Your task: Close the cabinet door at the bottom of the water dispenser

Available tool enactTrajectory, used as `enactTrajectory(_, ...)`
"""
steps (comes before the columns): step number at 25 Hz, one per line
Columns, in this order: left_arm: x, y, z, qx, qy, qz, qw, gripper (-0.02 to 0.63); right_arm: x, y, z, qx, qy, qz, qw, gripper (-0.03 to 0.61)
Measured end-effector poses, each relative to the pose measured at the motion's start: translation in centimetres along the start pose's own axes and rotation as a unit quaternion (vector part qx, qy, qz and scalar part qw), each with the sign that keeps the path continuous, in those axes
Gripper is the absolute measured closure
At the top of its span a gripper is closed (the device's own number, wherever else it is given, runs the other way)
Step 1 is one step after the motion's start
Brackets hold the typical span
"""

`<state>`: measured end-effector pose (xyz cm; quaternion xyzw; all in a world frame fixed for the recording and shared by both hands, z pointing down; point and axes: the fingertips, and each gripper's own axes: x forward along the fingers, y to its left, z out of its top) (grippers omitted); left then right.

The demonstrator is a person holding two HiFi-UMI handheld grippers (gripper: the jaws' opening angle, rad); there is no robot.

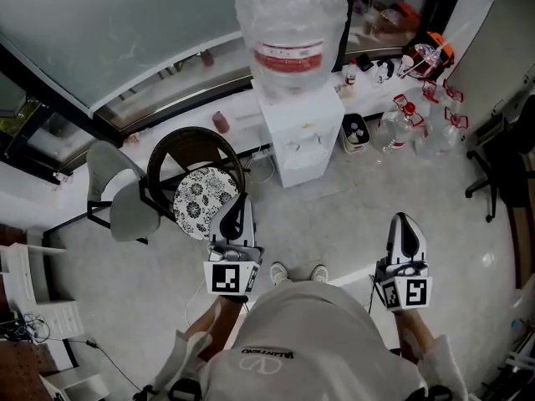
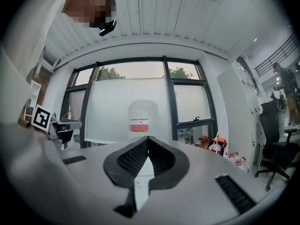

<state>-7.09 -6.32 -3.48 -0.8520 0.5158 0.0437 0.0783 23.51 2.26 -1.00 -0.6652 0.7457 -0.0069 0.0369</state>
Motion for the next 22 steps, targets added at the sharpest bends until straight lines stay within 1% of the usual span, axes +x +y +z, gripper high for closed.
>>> enactTrajectory(5, 0.2, -0.6, 0.4, 0.004, -0.002, -0.009, 0.9999, 0.606, -0.4, -0.5, 0.6, 0.001, -0.008, -0.008, 1.0, 0.563)
enactTrajectory(12, -0.2, -1.4, 0.7, 0.003, -0.005, -0.022, 0.9997, 0.606, -0.8, 0.0, 0.6, 0.002, -0.008, -0.003, 1.0, 0.563)
enactTrajectory(22, -1.9, -1.4, 0.0, -0.004, 0.007, -0.012, 0.9999, 0.606, -1.1, 1.0, 0.2, 0.008, -0.005, 0.007, 1.0, 0.563)
